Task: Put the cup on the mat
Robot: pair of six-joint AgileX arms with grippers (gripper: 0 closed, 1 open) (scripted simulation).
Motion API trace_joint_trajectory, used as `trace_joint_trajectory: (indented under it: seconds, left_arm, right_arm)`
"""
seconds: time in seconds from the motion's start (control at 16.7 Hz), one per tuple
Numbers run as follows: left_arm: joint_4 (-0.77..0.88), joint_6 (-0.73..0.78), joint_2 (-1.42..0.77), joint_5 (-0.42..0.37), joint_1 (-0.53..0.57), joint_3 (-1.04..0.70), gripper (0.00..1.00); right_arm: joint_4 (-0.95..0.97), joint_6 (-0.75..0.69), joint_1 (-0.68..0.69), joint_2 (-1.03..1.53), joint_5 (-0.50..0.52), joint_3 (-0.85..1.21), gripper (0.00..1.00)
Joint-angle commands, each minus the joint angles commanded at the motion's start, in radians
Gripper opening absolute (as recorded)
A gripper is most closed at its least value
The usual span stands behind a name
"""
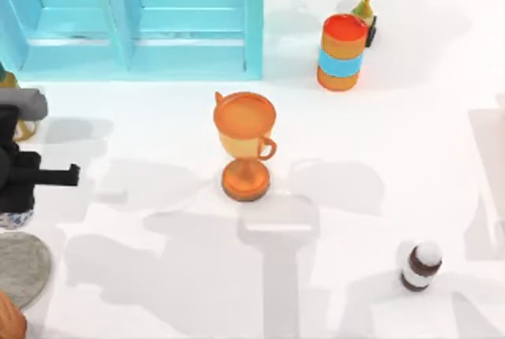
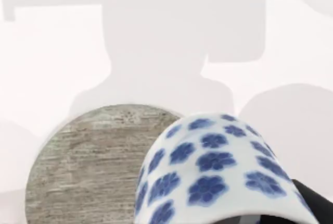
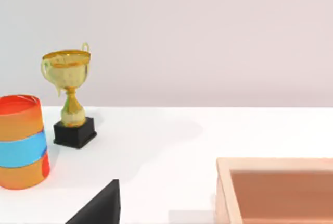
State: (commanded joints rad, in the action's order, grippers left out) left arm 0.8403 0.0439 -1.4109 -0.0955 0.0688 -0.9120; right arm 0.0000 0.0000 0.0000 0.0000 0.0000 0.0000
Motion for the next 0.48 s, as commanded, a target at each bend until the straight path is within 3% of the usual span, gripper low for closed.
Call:
trace_joint_trajectory:
  seconds: [0.48]
  left_arm:
    - [-0.109, 0.041, 0.009, -0.058, 0.033, 0.066, 0.0]
  right_arm:
    - [0.0, 0.0, 0.0, 0.0, 0.0, 0.0, 1.0]
